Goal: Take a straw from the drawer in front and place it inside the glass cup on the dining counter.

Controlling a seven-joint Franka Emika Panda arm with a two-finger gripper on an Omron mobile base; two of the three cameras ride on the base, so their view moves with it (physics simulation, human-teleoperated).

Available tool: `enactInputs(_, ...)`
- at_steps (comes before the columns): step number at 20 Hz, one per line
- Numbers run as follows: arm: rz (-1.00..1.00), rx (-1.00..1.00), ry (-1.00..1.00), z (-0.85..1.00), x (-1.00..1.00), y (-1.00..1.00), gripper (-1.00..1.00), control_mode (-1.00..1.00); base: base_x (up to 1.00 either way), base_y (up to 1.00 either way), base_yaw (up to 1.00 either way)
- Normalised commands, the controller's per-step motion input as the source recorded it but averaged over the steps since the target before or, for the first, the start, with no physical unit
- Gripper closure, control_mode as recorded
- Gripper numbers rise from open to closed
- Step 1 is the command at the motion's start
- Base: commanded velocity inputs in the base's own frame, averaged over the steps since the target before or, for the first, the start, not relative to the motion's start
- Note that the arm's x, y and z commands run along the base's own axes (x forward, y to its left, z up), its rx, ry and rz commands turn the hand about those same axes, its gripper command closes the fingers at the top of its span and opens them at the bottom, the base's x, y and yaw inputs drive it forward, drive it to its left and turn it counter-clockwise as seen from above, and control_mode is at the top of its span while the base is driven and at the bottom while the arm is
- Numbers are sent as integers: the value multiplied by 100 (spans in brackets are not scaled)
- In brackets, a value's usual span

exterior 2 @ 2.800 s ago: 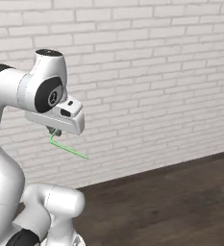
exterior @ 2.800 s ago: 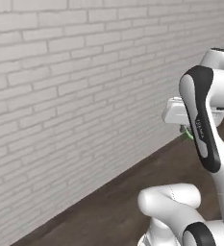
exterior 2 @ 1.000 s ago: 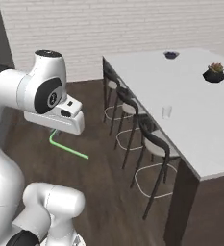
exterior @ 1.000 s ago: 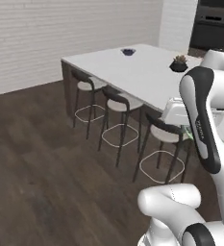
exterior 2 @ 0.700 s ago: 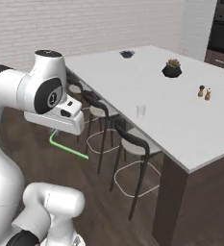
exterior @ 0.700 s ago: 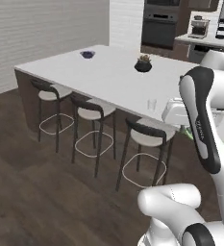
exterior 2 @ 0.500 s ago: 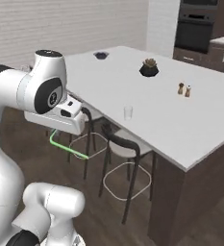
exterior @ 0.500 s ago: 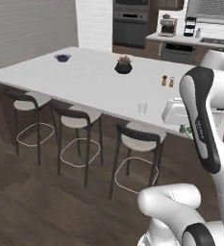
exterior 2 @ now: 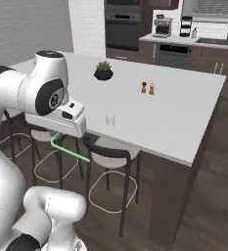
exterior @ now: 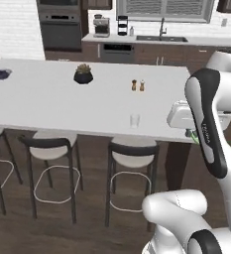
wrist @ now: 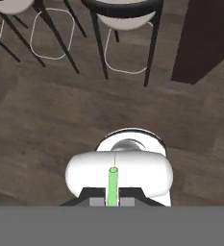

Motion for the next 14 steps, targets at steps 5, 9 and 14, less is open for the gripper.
enactInputs(5,0,0,0,0,0,0,100,100,42,79,-61)
enactInputs(9,0,0,0,0,0,0,100,100,48,73,-54)
enactInputs(14,0,0,0,0,0,0,100,100,90,43,-25)
